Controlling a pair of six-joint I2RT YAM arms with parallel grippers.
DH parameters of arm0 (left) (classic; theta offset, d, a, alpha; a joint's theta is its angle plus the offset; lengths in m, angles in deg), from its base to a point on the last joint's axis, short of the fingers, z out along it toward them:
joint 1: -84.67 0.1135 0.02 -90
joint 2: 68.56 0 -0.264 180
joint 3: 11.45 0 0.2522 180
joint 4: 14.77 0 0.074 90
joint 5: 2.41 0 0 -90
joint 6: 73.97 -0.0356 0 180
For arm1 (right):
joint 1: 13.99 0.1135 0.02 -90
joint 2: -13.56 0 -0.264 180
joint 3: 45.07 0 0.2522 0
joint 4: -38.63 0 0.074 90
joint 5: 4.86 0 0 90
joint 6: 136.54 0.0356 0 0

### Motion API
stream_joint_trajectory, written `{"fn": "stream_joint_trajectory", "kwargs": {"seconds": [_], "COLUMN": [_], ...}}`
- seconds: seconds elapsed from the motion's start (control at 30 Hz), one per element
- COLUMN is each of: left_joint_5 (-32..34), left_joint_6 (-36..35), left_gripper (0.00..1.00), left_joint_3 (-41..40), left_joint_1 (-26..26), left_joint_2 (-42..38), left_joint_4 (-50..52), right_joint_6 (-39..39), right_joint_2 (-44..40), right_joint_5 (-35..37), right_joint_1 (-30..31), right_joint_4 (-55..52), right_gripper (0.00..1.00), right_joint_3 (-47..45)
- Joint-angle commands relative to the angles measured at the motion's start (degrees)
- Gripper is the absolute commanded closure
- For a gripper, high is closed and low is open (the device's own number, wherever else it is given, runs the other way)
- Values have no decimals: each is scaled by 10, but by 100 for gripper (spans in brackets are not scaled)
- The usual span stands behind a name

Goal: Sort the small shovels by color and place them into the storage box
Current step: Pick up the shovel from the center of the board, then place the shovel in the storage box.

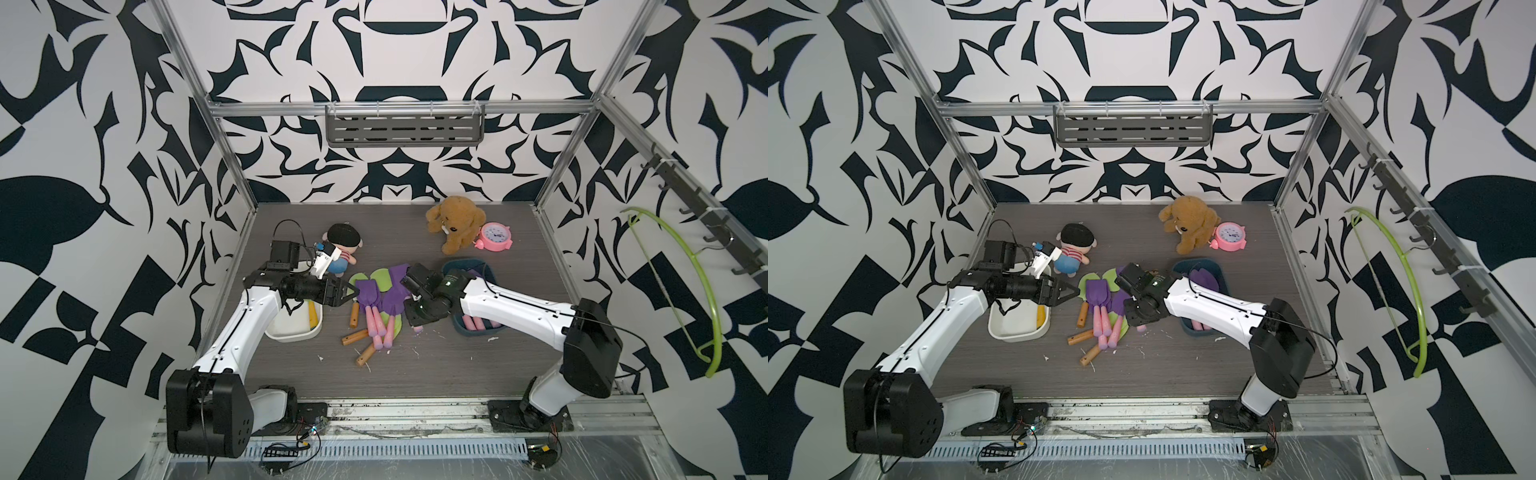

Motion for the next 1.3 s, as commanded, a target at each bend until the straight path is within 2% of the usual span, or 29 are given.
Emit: {"fn": "stream_joint_trajectory", "kwargs": {"seconds": [0.0,0.2,0.27,0.37,0.83,1.27], "left_joint_5": [-20,-16,-15,-12,0,2], "left_joint_6": [6,7,6,7,-6,-8], "left_gripper": [11,12,12,12,12,12], "left_joint_3": [11,20,22,20,15,15], "left_joint_1": [-8,-22,-22,-22,-22,-21], "left_joint_2": [11,37,39,37,39,46], "left_joint_4": [-7,-7,-7,-7,2,4], "right_joint_6": [-35,-94,-119,-154,-194,-189], "right_joint_2": [-43,-116,-116,-88,14,18], "right_joint_5": [50,13,-1,-12,6,-14], "right_joint_1": [-48,-199,-242,-271,-292,-292], "right_joint_4": [-77,-130,-138,-146,-100,-62], "right_gripper": [95,94,94,94,94,90], "right_joint_3": [15,-22,-26,-24,-35,-81]}}
